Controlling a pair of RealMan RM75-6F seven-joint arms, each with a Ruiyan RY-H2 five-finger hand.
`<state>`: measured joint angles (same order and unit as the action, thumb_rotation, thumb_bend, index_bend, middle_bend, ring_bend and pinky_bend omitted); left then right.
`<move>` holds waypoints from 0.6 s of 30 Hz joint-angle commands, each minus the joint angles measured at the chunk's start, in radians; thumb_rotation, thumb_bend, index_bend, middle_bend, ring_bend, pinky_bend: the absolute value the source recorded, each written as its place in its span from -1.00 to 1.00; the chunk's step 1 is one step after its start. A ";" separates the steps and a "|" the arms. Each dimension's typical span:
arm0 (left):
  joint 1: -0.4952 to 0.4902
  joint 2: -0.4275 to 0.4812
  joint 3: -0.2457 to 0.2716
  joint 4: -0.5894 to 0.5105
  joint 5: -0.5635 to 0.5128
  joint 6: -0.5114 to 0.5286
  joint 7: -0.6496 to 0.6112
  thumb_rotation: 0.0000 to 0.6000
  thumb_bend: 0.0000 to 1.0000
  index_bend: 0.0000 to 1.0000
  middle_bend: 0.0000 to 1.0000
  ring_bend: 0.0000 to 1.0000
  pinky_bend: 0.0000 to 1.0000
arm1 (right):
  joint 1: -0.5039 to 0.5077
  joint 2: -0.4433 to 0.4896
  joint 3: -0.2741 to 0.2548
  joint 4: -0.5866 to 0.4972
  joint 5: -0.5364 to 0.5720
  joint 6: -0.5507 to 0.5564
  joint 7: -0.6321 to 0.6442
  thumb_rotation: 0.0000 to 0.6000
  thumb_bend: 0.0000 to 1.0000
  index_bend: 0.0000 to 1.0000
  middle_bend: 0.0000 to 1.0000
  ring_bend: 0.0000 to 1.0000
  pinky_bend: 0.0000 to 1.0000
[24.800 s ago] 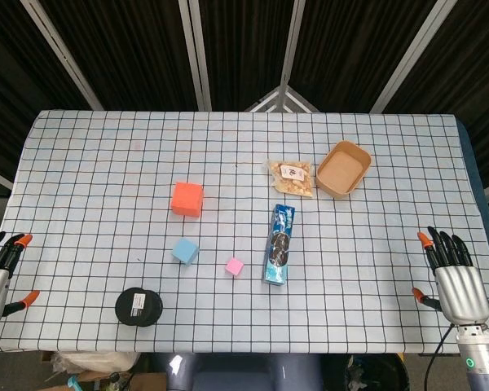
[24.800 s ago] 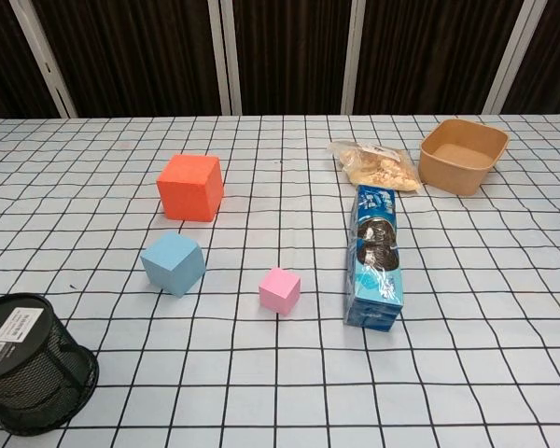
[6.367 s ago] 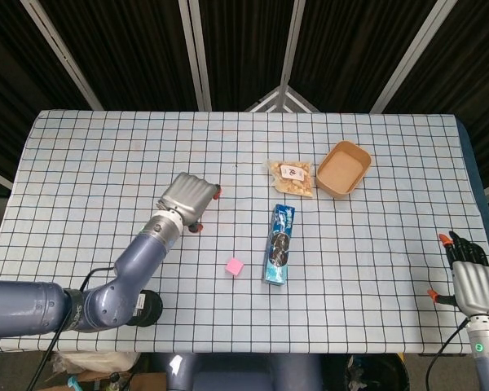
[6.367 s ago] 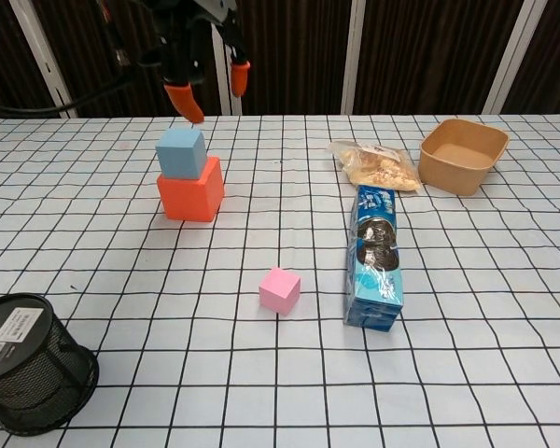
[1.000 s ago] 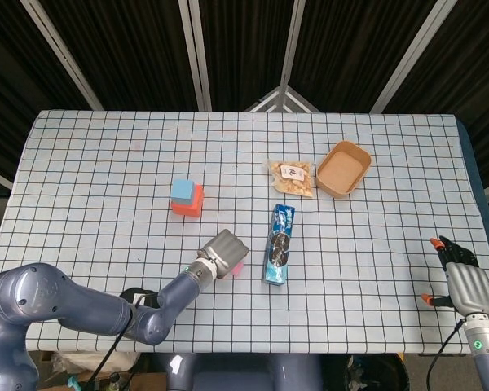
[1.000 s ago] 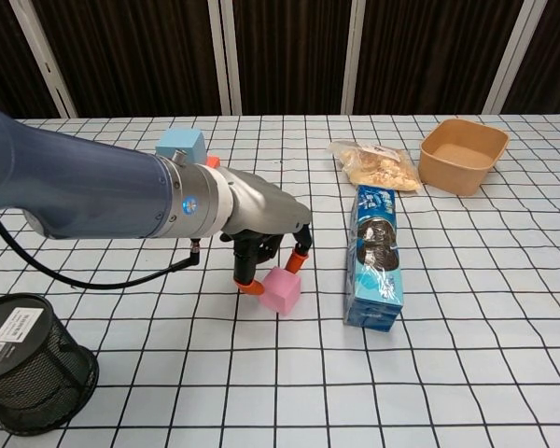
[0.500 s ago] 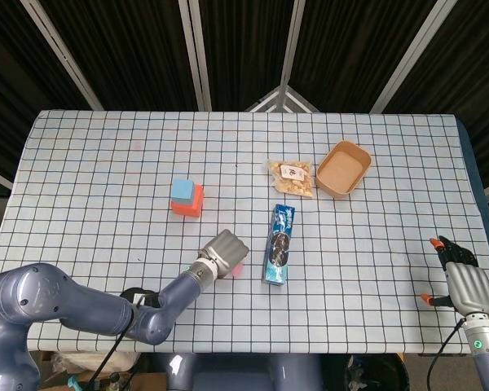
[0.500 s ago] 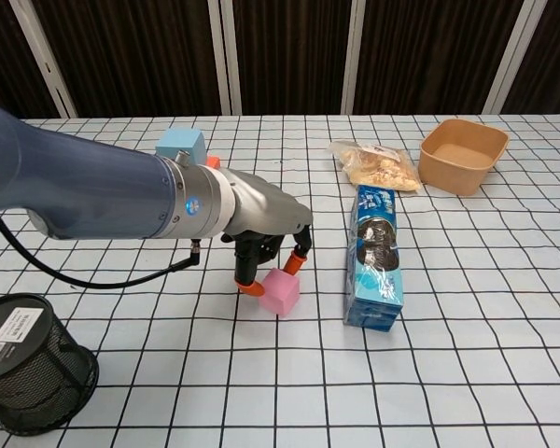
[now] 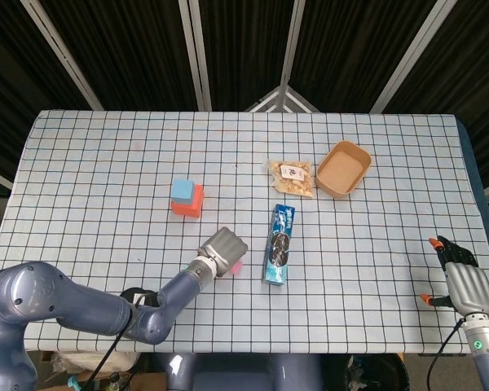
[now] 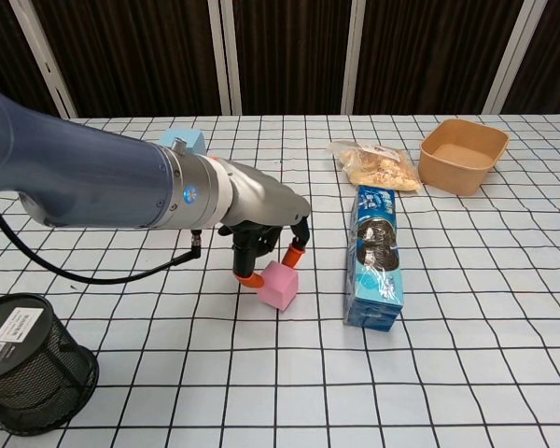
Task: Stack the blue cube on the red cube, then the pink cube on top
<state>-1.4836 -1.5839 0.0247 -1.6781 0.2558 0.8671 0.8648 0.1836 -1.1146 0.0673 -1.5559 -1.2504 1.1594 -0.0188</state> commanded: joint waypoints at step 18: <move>-0.087 0.256 -0.137 -0.131 -0.284 0.080 0.023 1.00 -0.23 -0.13 0.65 0.30 0.39 | -0.006 0.005 0.001 -0.002 0.000 0.009 0.008 1.00 -0.81 -0.93 -0.91 -0.88 -0.83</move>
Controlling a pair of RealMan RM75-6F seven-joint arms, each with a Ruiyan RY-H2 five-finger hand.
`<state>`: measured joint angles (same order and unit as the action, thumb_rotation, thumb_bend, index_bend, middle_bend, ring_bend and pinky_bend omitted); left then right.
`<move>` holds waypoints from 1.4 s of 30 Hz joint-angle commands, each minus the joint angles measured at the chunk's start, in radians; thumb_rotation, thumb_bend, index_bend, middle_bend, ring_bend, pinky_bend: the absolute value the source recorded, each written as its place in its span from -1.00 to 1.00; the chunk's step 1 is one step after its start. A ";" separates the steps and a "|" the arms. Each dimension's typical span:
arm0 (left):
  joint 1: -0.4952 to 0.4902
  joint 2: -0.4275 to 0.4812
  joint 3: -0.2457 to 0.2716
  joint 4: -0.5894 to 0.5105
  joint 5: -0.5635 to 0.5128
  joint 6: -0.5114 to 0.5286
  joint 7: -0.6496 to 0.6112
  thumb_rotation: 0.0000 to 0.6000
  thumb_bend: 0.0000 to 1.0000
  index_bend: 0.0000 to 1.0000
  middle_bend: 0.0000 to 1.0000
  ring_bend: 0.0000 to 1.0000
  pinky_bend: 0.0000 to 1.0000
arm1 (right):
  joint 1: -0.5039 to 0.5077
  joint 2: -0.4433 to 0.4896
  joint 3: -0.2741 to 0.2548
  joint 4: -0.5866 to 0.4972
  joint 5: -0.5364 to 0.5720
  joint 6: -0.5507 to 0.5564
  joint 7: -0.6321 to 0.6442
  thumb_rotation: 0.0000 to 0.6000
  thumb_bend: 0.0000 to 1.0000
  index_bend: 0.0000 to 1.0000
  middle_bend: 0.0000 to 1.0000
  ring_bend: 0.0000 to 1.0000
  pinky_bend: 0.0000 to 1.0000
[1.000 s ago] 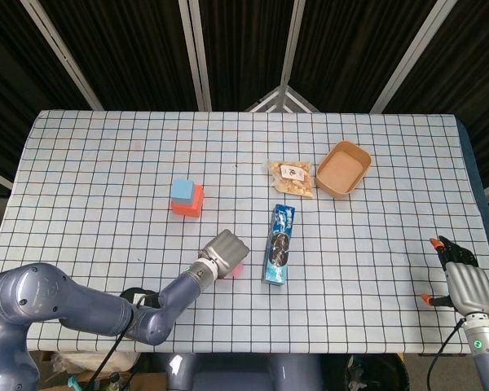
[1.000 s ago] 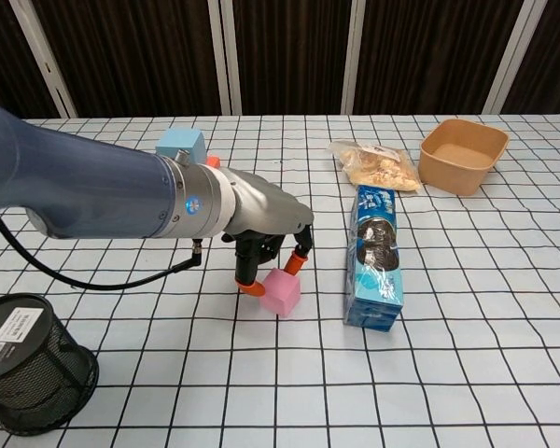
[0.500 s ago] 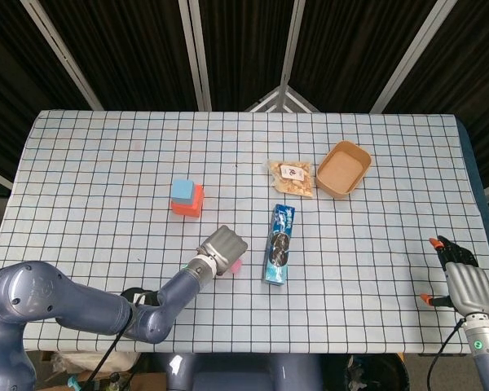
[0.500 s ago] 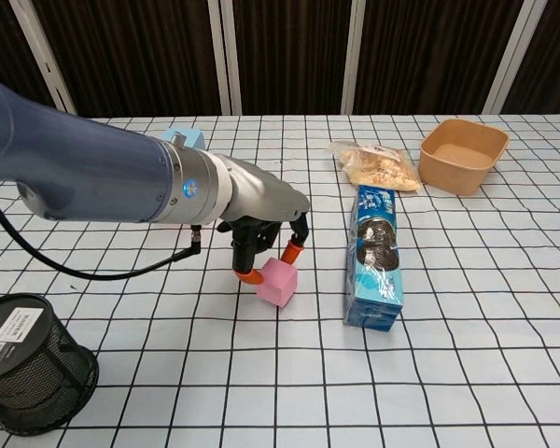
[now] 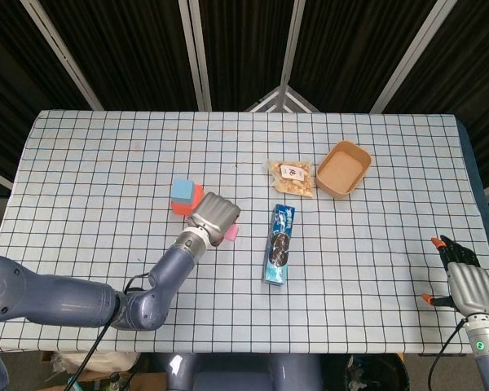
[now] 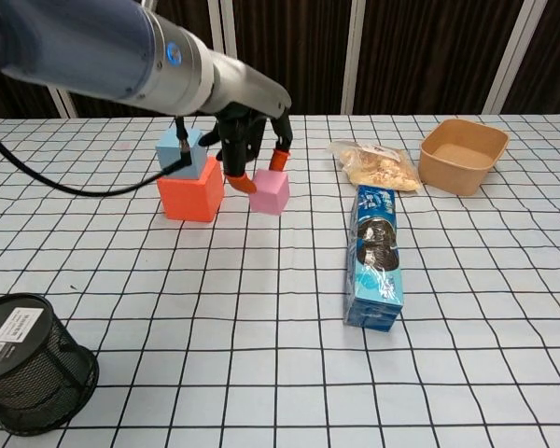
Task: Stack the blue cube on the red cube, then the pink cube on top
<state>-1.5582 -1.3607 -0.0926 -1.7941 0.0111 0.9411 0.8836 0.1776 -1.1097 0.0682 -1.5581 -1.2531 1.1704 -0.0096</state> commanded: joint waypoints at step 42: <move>0.029 0.160 0.033 0.167 -0.164 -0.130 0.064 1.00 -0.23 -0.13 0.65 0.30 0.39 | 0.019 -0.034 0.019 0.024 0.107 -0.038 -0.092 1.00 -0.81 -0.93 -0.91 -0.88 -0.83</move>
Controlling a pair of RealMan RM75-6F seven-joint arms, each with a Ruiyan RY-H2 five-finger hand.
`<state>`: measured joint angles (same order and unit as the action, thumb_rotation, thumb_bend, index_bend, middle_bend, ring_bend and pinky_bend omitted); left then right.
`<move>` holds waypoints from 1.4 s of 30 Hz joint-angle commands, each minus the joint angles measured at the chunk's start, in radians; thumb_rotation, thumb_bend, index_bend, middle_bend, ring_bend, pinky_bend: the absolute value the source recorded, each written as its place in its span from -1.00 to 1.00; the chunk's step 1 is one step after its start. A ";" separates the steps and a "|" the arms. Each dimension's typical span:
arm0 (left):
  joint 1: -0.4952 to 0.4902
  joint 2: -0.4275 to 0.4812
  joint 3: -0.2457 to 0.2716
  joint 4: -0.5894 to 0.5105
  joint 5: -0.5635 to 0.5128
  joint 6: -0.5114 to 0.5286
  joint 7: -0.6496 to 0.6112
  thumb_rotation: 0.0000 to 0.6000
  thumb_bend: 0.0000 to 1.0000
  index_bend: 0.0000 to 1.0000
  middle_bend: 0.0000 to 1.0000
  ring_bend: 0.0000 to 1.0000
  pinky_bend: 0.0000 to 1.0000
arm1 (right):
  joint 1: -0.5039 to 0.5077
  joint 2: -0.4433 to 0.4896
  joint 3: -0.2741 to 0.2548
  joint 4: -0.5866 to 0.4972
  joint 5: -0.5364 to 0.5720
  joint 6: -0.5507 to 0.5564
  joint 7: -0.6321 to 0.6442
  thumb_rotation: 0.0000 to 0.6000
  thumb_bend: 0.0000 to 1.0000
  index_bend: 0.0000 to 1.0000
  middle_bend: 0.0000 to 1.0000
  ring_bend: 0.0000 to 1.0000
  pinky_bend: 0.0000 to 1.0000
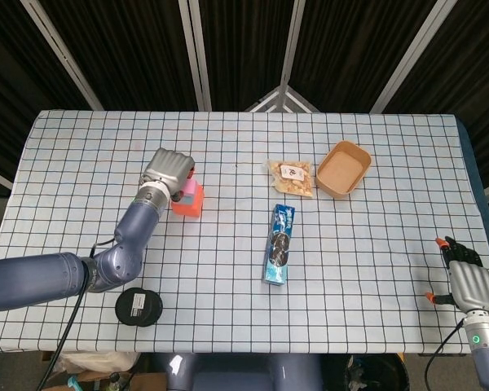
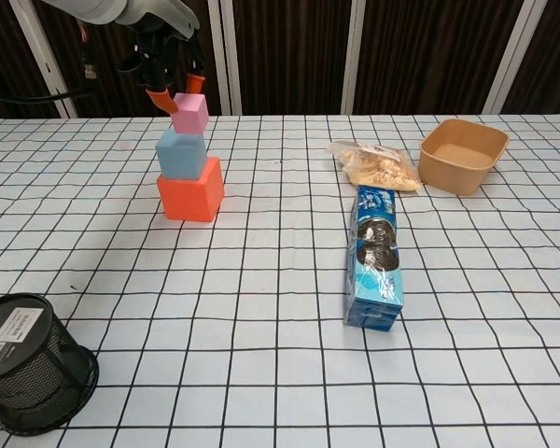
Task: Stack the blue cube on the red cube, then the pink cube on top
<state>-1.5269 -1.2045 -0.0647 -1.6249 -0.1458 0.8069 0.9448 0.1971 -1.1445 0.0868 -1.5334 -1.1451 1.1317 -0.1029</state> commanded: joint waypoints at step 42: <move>0.018 -0.053 0.035 0.092 -0.044 -0.001 0.024 1.00 -0.22 -0.15 0.65 0.30 0.39 | 0.003 0.001 -0.004 -0.008 0.006 -0.007 -0.010 1.00 -0.81 -0.93 -0.91 -0.88 -0.83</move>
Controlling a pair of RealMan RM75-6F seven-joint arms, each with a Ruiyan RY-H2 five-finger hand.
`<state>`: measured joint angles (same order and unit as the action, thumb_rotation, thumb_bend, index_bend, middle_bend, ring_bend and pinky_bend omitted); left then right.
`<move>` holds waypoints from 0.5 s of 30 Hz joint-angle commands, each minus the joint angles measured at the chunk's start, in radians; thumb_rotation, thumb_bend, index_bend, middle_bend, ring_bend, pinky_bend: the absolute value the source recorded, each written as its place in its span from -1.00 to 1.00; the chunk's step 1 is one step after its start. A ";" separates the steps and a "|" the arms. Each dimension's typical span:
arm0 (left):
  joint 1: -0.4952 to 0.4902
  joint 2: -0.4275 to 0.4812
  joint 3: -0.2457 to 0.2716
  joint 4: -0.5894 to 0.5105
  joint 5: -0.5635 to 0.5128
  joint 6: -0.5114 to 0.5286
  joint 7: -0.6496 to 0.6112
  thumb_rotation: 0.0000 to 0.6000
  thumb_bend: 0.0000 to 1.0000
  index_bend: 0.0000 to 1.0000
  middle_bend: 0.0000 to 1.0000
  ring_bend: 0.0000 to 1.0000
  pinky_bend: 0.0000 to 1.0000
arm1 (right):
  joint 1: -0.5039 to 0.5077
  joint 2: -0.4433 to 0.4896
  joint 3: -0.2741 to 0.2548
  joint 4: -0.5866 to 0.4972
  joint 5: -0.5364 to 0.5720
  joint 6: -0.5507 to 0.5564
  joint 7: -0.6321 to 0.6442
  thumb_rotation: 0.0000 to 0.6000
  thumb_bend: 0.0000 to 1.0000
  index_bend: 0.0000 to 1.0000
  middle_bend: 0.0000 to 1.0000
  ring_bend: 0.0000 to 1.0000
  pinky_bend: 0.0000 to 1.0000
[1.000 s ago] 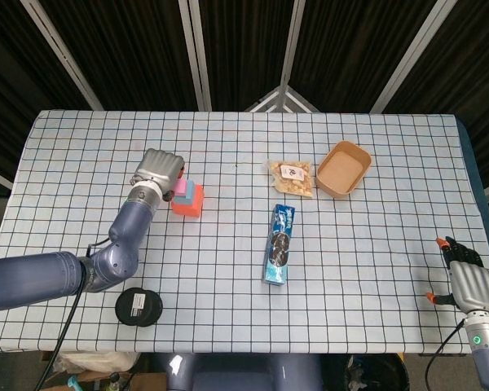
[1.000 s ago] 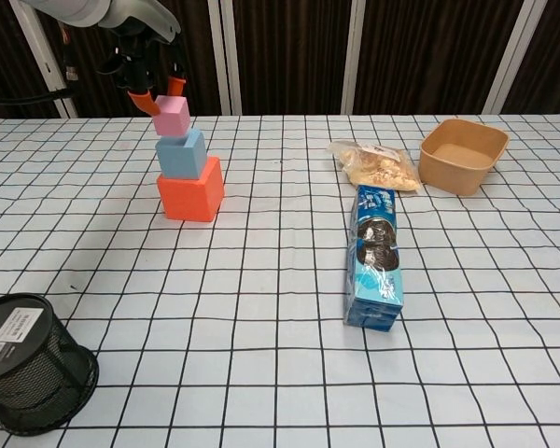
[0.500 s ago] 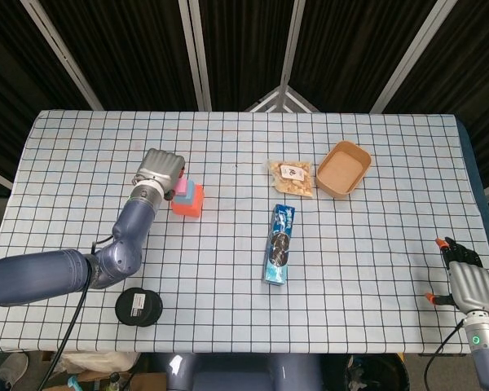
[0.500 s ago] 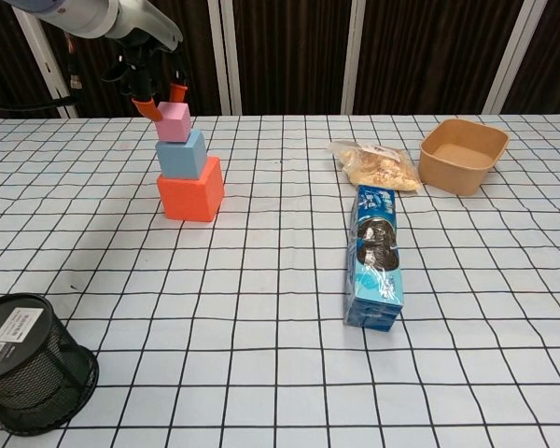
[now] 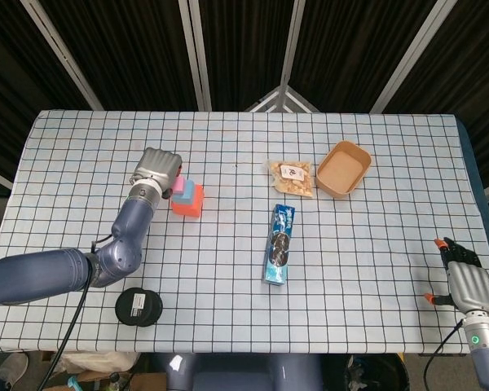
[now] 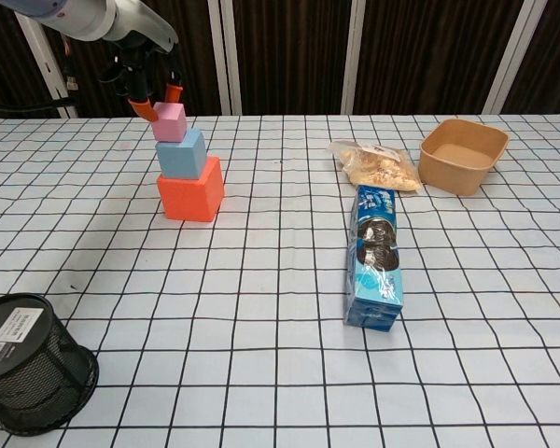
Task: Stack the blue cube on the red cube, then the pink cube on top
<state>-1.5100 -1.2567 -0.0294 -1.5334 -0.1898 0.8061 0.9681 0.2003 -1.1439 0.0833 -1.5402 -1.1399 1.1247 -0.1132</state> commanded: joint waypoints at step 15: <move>0.002 -0.024 -0.010 0.013 0.006 0.001 0.006 1.00 -0.22 -0.21 0.65 0.30 0.39 | 0.000 0.004 -0.001 -0.004 -0.002 -0.001 0.005 1.00 -0.81 -0.93 -0.91 -0.88 -0.83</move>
<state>-1.5083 -1.2806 -0.0396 -1.5203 -0.1842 0.8065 0.9743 0.2000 -1.1403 0.0822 -1.5442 -1.1413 1.1236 -0.1079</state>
